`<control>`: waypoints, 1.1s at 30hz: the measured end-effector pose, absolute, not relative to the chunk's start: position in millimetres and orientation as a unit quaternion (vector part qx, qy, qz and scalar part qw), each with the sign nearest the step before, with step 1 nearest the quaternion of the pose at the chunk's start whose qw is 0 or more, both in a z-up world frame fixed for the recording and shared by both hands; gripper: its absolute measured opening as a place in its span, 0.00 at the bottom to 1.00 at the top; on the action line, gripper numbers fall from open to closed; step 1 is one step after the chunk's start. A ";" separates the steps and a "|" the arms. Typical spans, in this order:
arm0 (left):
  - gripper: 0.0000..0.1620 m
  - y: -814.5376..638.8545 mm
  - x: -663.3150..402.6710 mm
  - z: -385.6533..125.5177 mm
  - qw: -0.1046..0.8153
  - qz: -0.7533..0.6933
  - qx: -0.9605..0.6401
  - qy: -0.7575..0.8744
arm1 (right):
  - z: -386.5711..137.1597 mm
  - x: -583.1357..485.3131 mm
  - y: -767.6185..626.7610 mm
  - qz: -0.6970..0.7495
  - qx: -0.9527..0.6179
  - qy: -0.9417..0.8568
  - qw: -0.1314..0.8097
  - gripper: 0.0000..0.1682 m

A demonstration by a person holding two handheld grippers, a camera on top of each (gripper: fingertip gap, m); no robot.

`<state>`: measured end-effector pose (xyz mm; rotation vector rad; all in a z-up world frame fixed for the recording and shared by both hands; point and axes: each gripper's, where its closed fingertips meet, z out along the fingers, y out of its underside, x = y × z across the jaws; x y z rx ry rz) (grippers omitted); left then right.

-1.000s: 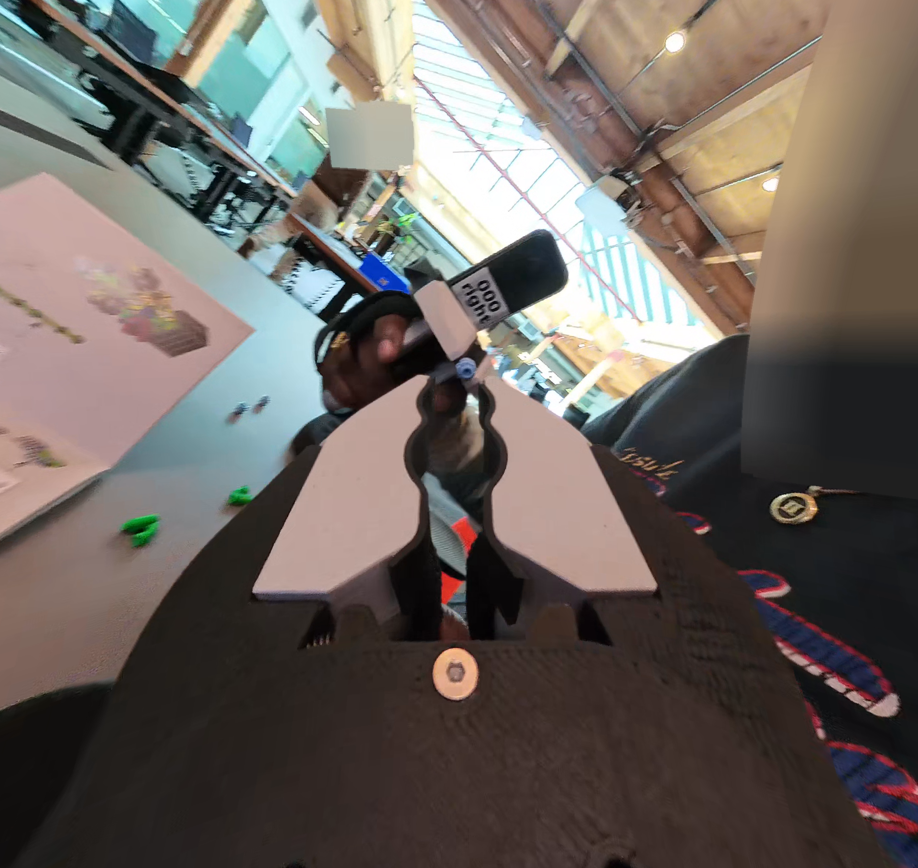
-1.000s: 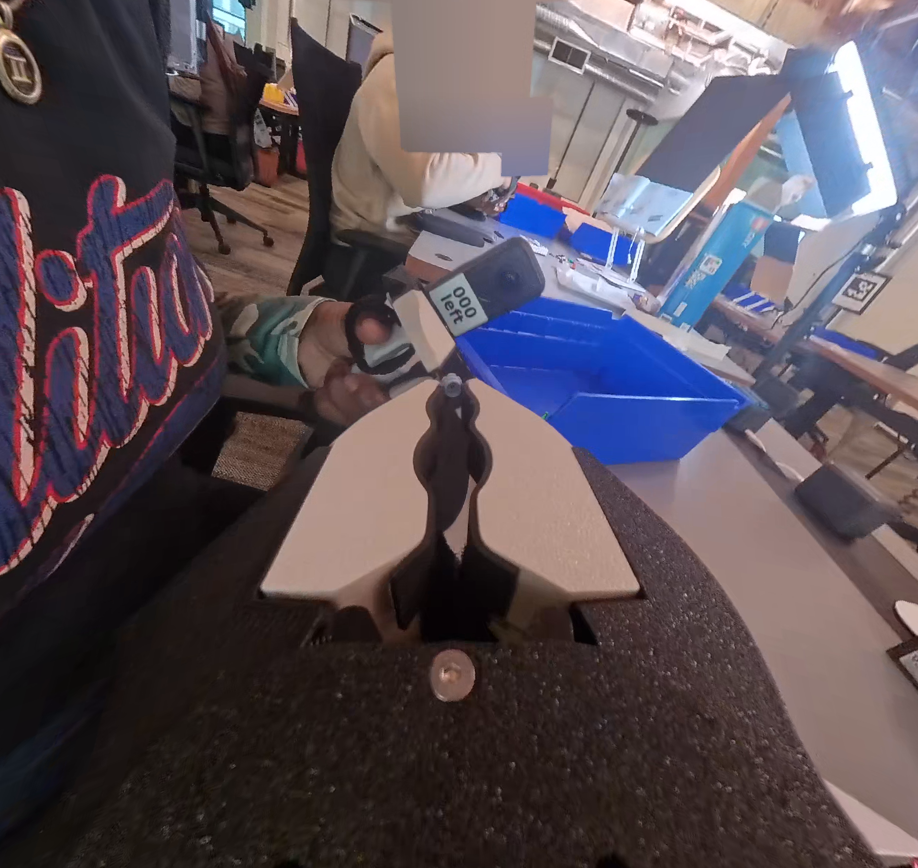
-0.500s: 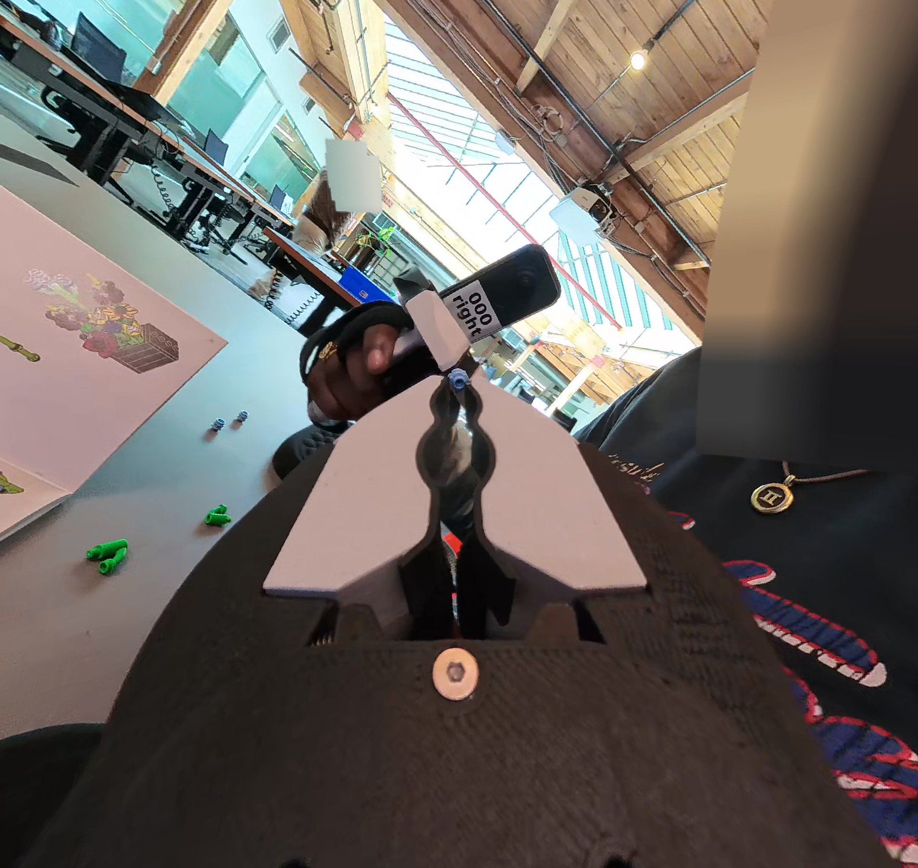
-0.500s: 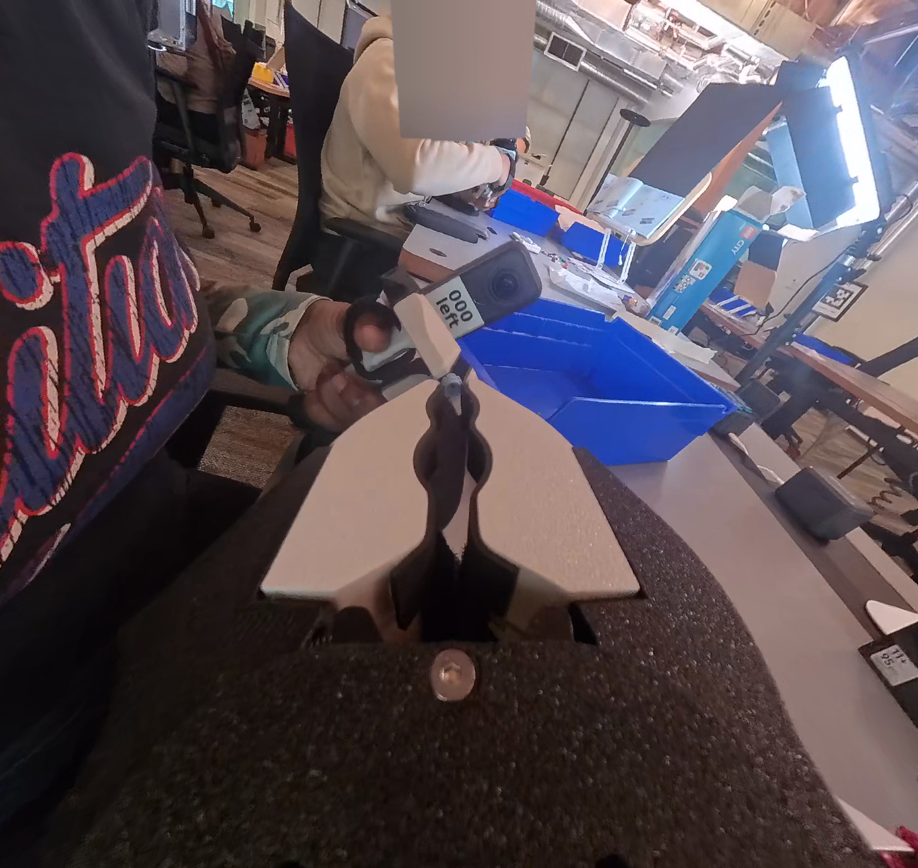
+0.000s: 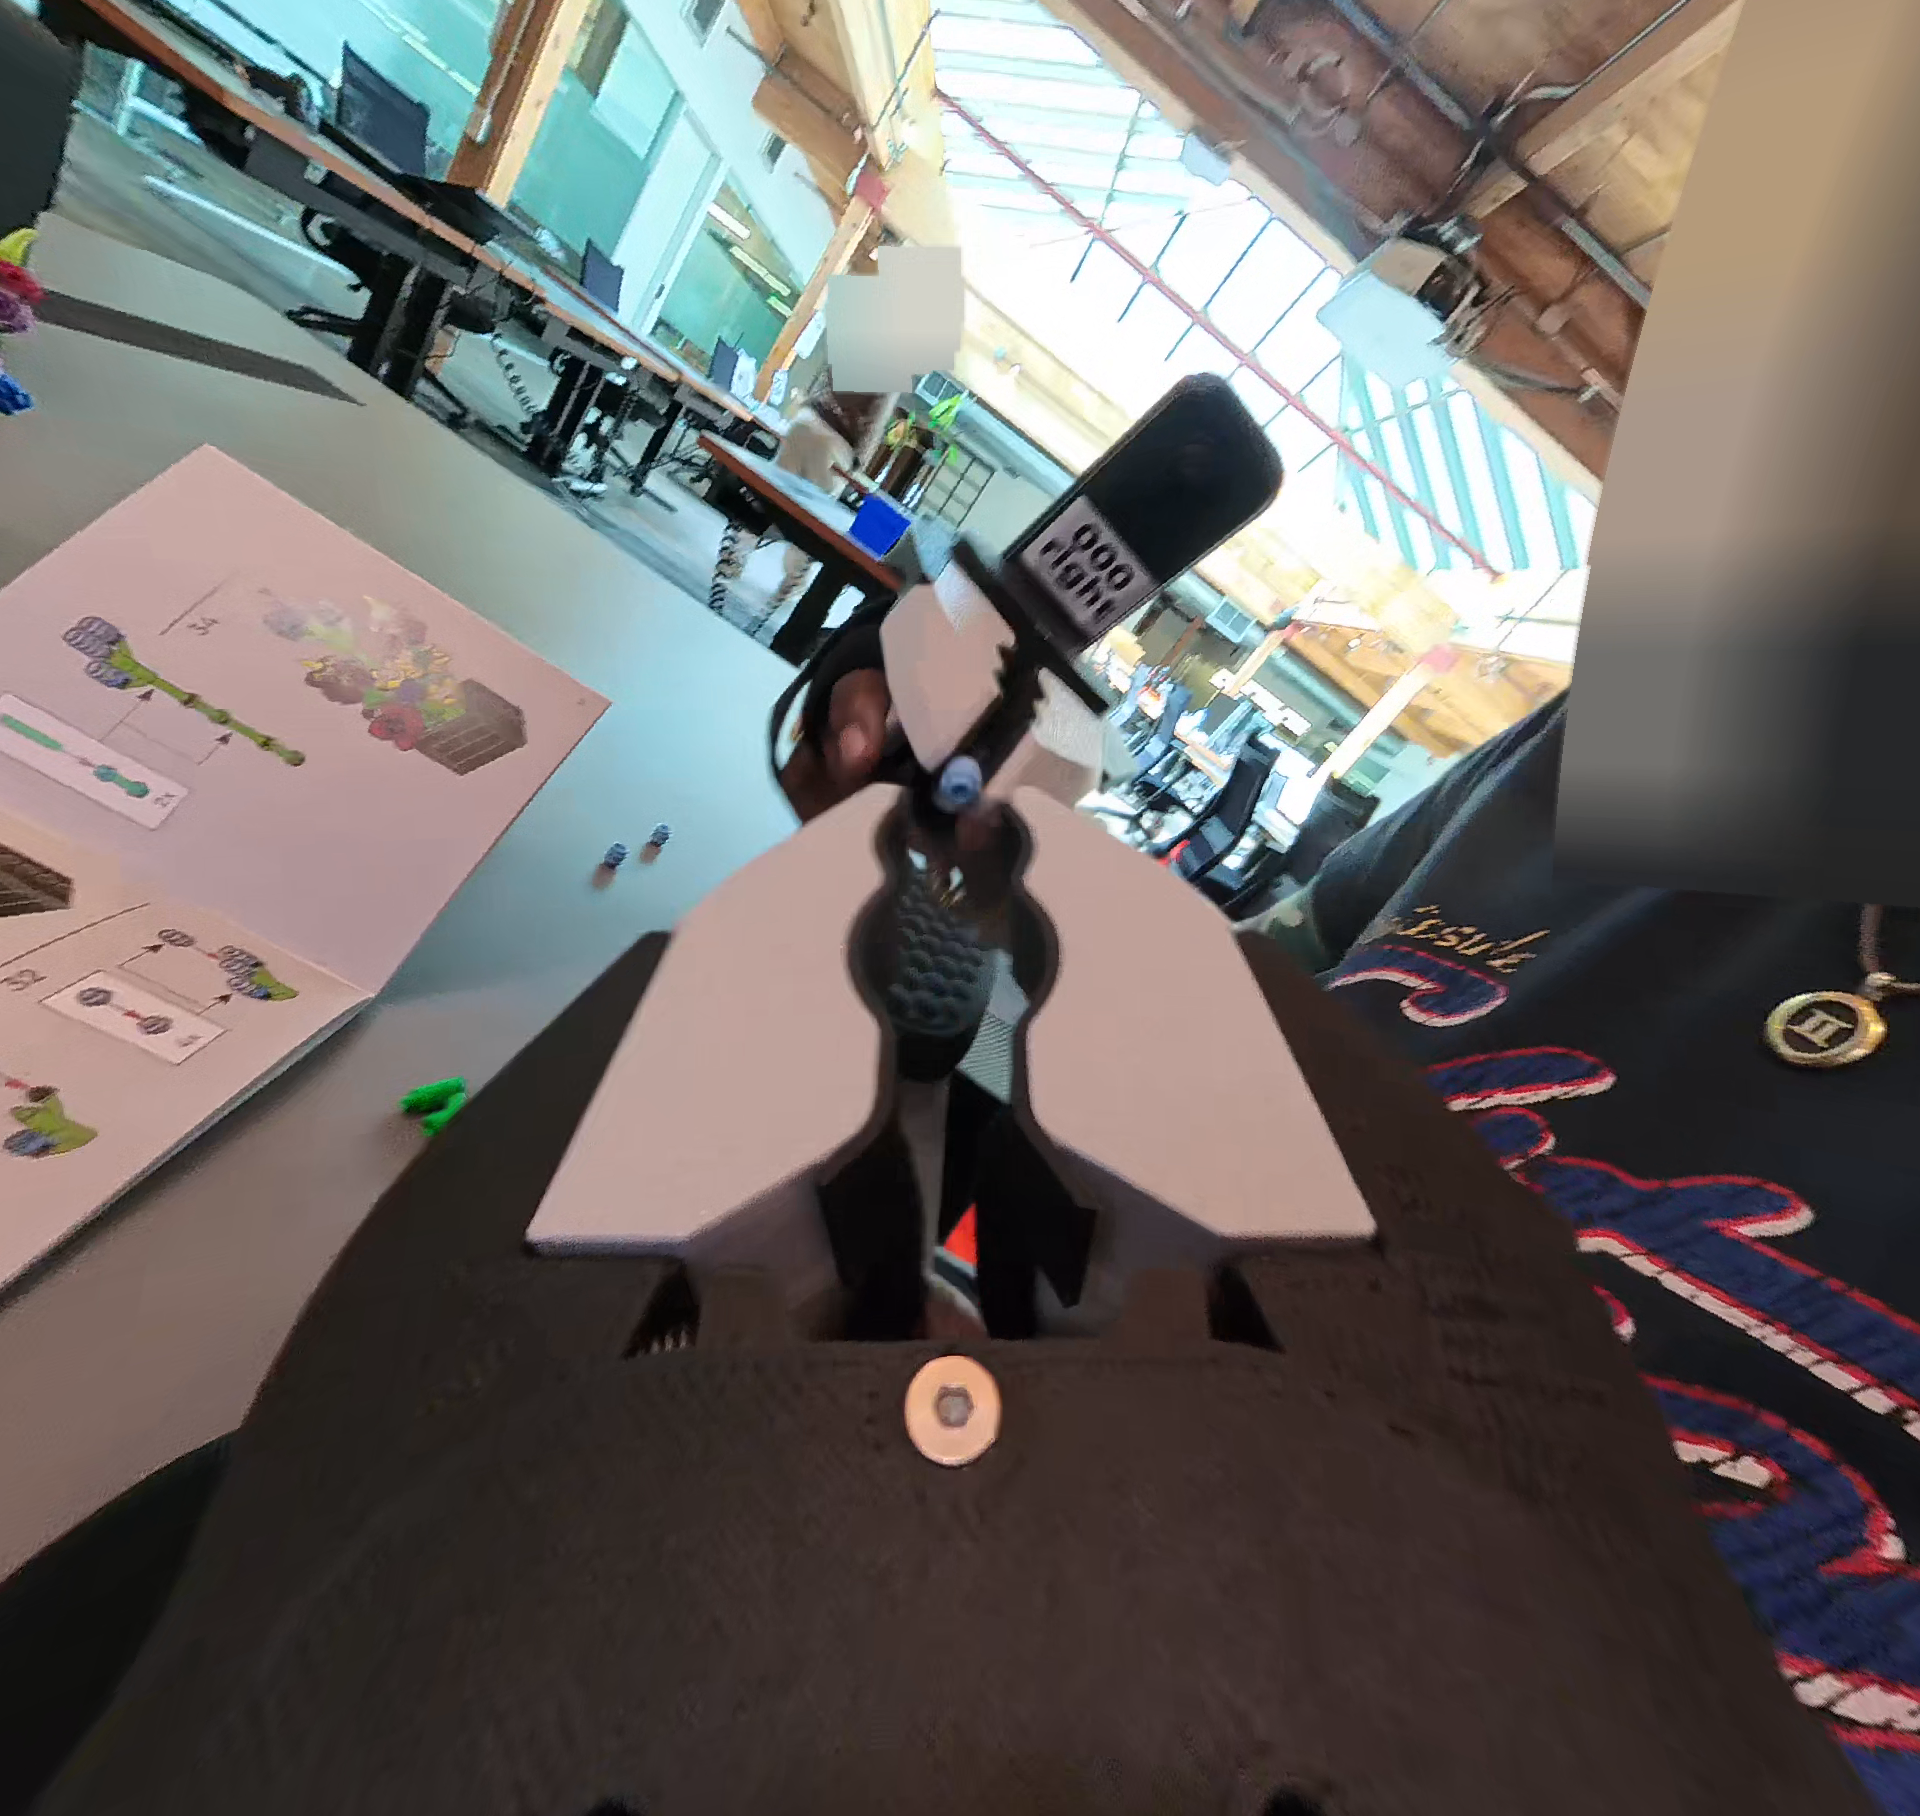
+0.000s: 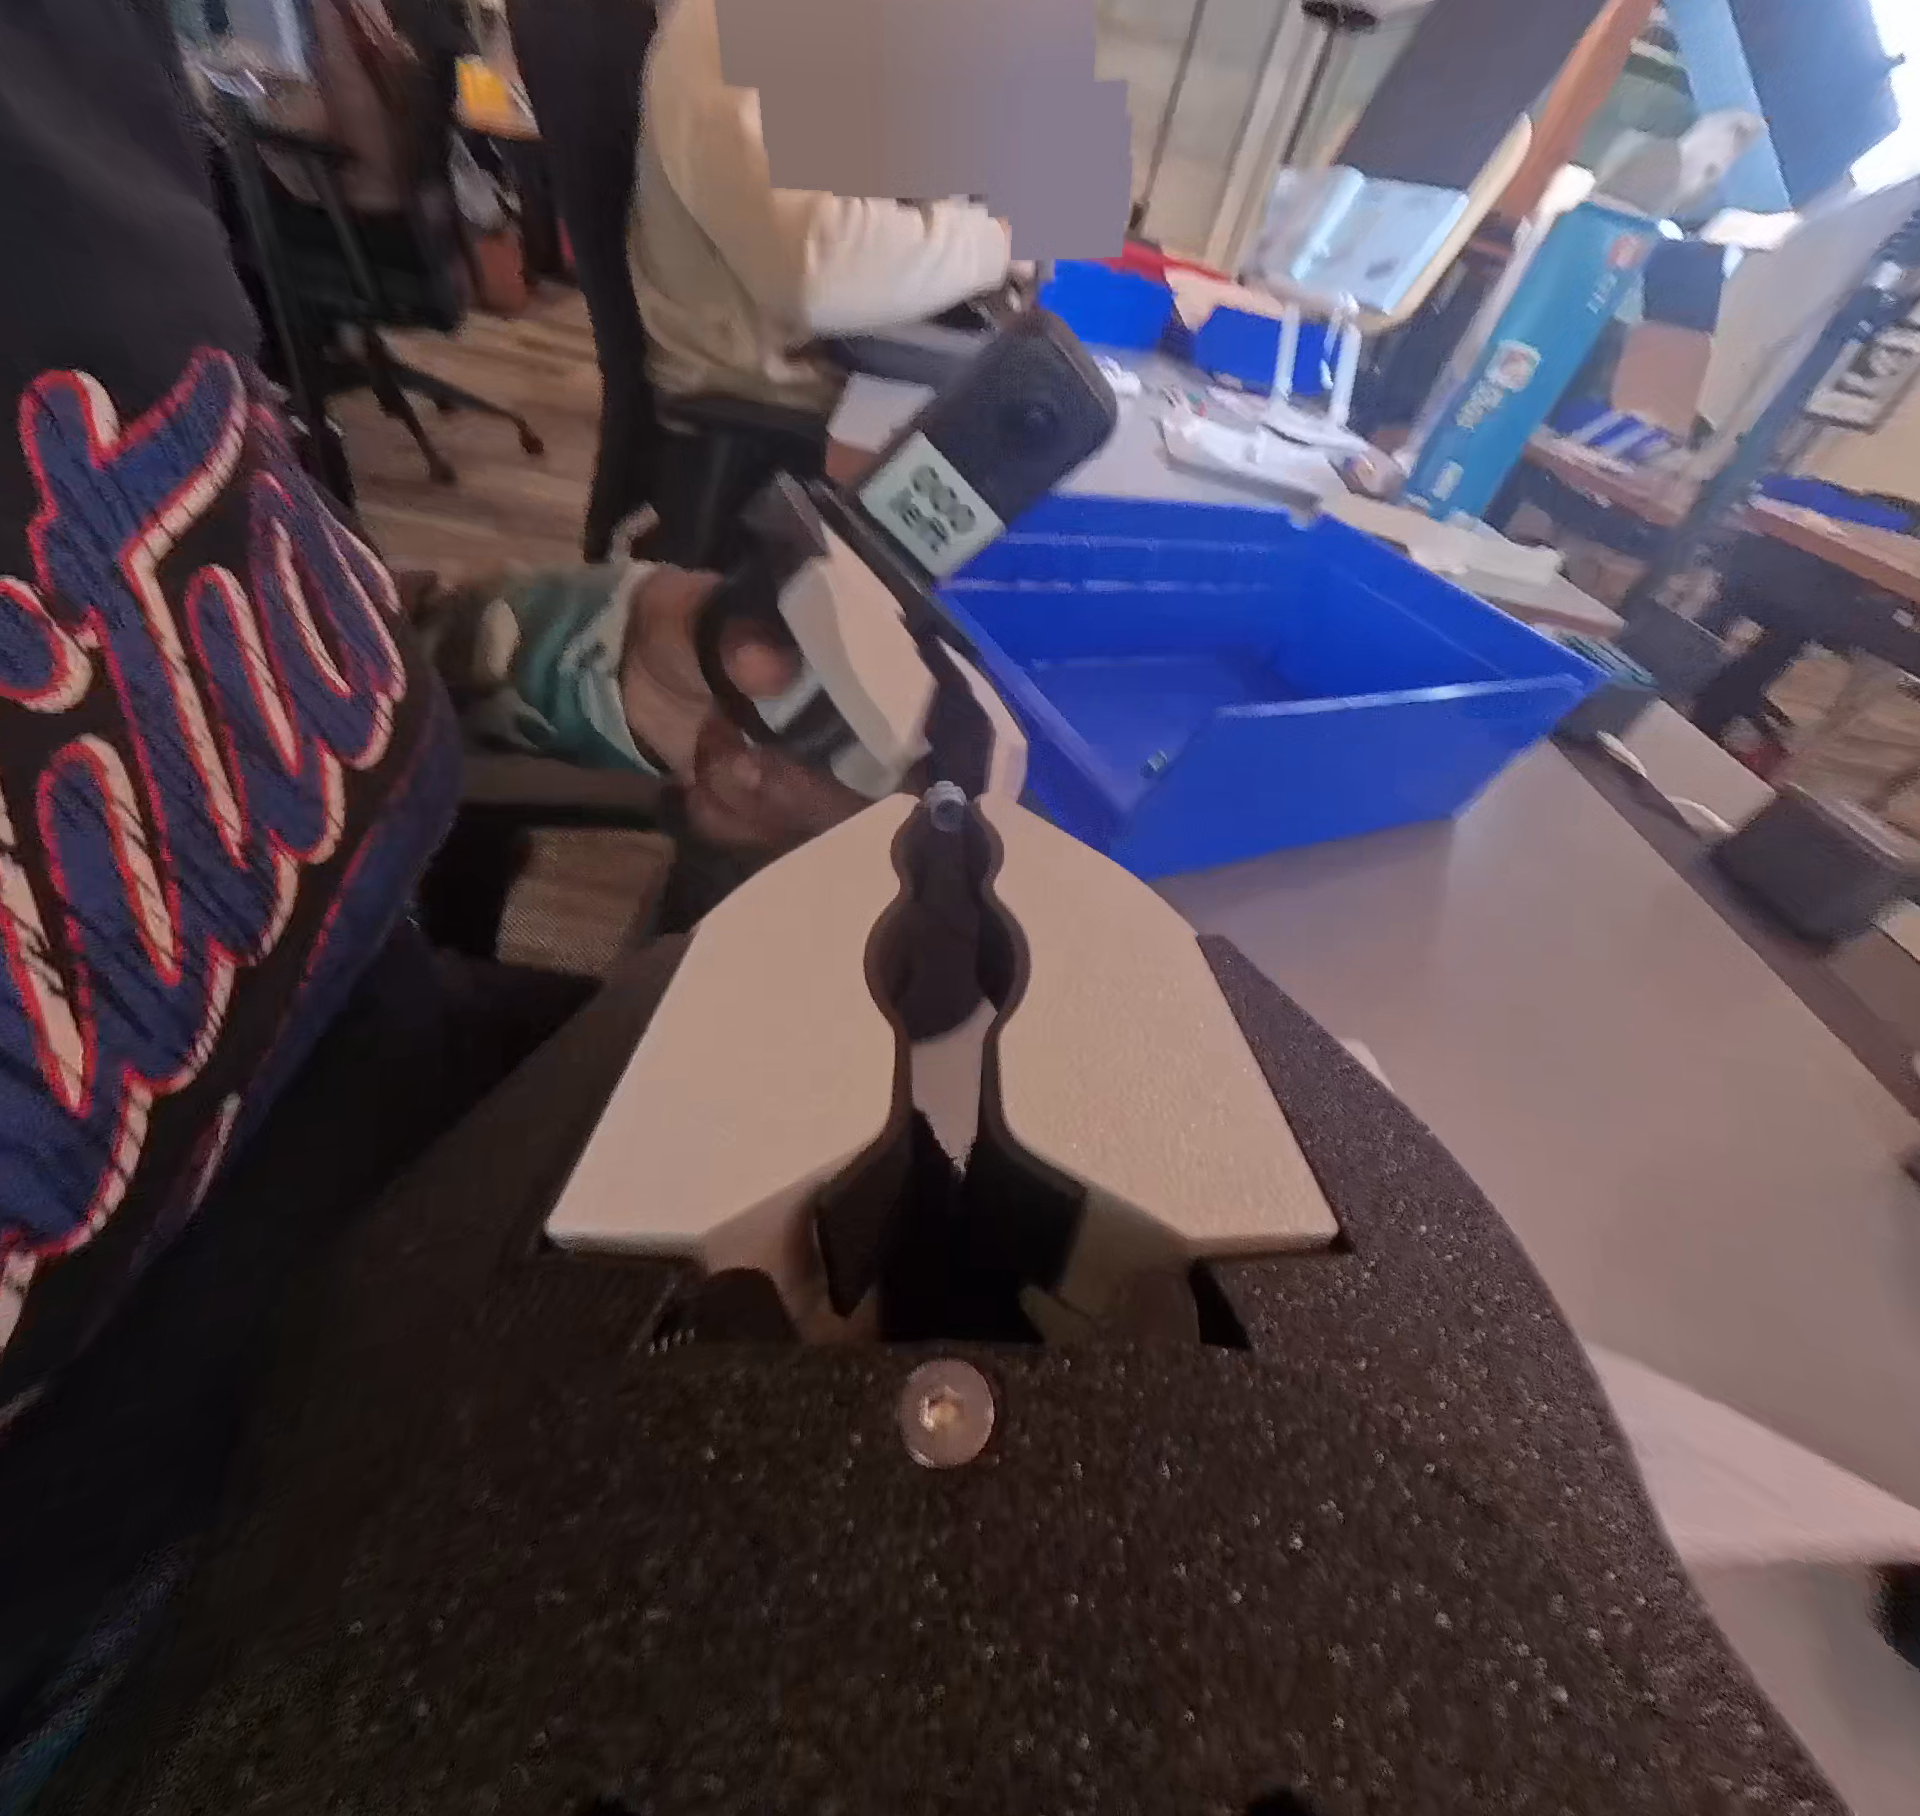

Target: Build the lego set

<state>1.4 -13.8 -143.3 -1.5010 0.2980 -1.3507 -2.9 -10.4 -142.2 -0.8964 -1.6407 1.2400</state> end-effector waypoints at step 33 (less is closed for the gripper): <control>0.20 -11.0 -42.4 -187.6 0.540 -0.345 -0.750 0.163 | -284.2 124.8 140.0 0.065 -0.635 -0.761 0.120 0.06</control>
